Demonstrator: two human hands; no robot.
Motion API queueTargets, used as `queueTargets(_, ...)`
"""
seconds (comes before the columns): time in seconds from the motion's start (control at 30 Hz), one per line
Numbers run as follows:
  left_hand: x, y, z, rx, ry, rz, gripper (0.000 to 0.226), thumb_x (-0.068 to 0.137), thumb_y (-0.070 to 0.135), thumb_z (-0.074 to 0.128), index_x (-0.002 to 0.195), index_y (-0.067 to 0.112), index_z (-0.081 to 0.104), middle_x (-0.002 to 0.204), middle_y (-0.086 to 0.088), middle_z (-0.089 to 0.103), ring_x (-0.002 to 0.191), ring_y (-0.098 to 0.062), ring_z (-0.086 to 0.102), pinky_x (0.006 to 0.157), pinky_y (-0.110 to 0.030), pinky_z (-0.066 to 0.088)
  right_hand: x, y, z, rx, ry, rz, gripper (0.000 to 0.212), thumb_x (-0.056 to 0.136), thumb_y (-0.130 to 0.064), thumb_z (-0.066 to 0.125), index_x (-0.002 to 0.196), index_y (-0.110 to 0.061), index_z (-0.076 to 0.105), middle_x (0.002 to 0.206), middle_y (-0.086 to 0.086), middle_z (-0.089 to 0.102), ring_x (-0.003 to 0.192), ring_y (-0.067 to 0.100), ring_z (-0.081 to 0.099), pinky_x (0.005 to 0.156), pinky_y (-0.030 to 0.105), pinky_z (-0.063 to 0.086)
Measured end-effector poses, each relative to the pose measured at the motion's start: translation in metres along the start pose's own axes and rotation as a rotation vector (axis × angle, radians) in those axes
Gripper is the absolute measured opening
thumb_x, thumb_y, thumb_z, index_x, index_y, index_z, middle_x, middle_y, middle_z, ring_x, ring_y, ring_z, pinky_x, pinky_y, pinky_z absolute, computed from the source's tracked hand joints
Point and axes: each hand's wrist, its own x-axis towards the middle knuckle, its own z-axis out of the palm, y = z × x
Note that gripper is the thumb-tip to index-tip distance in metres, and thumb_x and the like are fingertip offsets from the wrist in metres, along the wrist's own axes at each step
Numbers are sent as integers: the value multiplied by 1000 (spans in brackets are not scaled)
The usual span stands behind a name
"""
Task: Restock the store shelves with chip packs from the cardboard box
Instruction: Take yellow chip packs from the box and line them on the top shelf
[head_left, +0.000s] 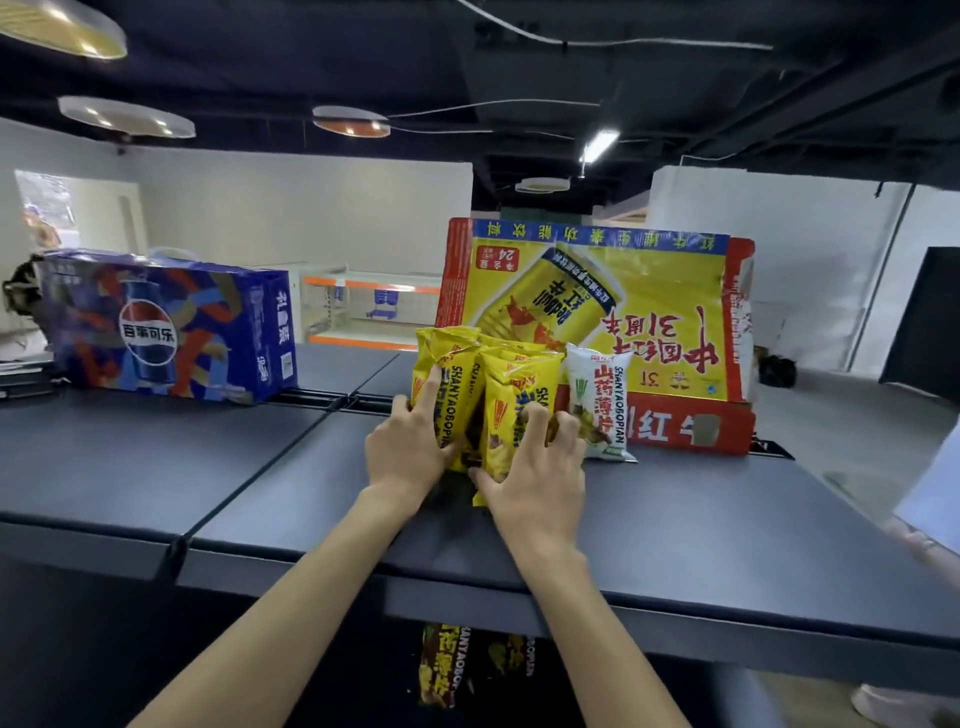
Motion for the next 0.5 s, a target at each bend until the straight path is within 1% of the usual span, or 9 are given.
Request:
queueTargets(0.07,2,-3,4,-43,-4,-2,96,76,61,67,152,39,11,111,-10,53,89,-36,64,74,-44,52,1,0,3,-8,-17,-5,88,62,-54,83,123,-24,27,128,9,31,111,31,40,75,42,55)
queueTargets(0.17,1,-4,4,-69,-14,-9,99,76,62,68,152,41,9,111,-10,52,90,-36,64,74,-44,52,2,1,6,-34,-42,-4,88,62,-58,81,120,-23,25,126,9,31,110,31,40,77,41,52)
queueTargets(0.23,-2,-5,3,-91,-23,-11,99,76,63,68,152,42,8,112,-9,51,91,-35,63,74,-44,52,1,1,7,-81,-29,4,86,62,-64,77,121,-22,30,124,10,35,107,32,43,78,43,49)
queueTargets(0.33,-4,-7,-1,-156,-29,-37,98,75,64,67,151,45,9,114,-8,48,91,-33,63,73,-44,52,-2,-2,7,-97,68,11,77,67,-71,67,118,-19,42,119,10,43,100,33,46,76,45,46)
queueTargets(0.43,-7,-6,-5,-172,1,-56,94,75,66,64,150,43,13,117,-6,45,91,-32,62,70,-42,51,-4,-4,3,-29,82,29,65,76,-65,61,118,-19,43,123,8,43,104,32,46,75,44,48)
queueTargets(0.5,-8,-6,-7,-160,22,-62,90,75,67,63,149,41,17,116,-4,44,91,-31,62,65,-38,48,-5,-4,0,10,70,49,64,76,-58,62,121,-19,39,127,7,41,107,31,45,74,45,51)
